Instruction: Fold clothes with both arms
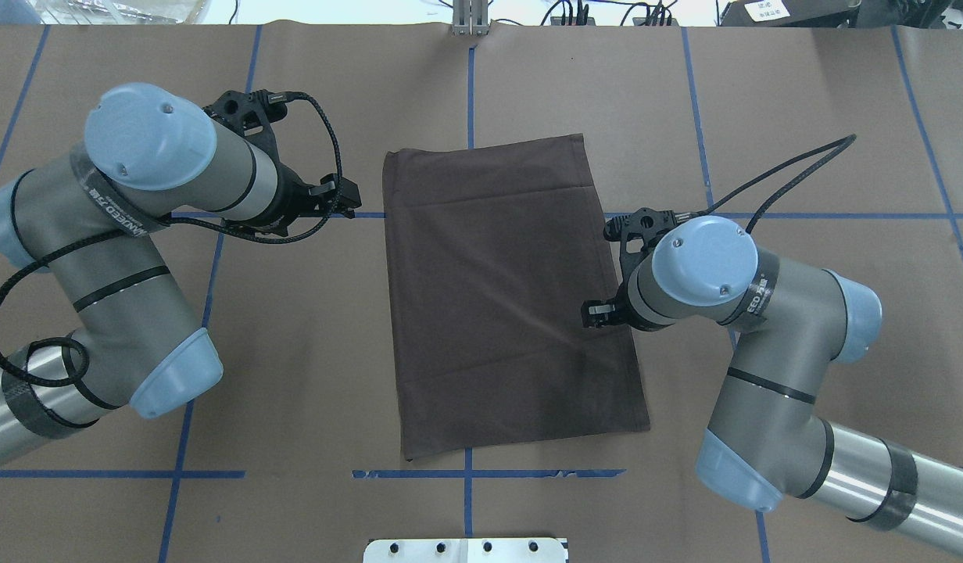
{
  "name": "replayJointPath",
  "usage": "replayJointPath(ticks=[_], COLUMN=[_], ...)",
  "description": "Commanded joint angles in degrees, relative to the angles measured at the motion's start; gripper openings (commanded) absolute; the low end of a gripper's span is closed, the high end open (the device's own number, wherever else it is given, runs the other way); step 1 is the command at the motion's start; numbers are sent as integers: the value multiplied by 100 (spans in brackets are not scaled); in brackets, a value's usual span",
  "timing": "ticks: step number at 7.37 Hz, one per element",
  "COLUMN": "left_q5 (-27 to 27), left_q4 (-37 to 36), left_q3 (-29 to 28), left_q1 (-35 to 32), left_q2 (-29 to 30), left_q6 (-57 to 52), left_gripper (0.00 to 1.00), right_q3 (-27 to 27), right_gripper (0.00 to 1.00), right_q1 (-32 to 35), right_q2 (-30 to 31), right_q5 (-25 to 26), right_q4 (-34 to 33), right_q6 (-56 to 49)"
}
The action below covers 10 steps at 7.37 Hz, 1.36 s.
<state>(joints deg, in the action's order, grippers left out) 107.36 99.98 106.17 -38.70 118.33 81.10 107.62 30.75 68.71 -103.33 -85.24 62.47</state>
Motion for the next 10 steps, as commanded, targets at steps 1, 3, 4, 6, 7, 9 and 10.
replayJointPath(ticks=[1, 3, 4, 6, 7, 9, 10], left_q5=[5, -846, -970, -1313, -1332, -1350, -1350], left_q4=[144, 136, 127, 101, 75, 39, 39], left_q3=[158, 176, 159, 27, 9, -78, -105], left_q1=[807, 1914, 2241, 2849, 2938, 2948, 2860], left_q2=[-90, -91, -99, -82, -73, -47, -47], left_q6=[1681, 2767, 3136, 3595, 3780, 3826, 3817], left_gripper=[100, 100, 98, 96, 95, 90, 89], right_q3=[57, 136, 136, 136, 136, 127, 127], right_gripper=[100, 100, 100, 100, 100, 100, 100], right_q1=[430, 502, 537, 546, 546, 563, 563], right_q2=[-42, -138, -138, -138, -147, -147, -147], right_q5=[-554, -635, -653, -653, -653, -653, -662], right_q4=[490, 482, 482, 482, 482, 482, 473], right_q6=[2, 89, 98, 98, 98, 90, 90])
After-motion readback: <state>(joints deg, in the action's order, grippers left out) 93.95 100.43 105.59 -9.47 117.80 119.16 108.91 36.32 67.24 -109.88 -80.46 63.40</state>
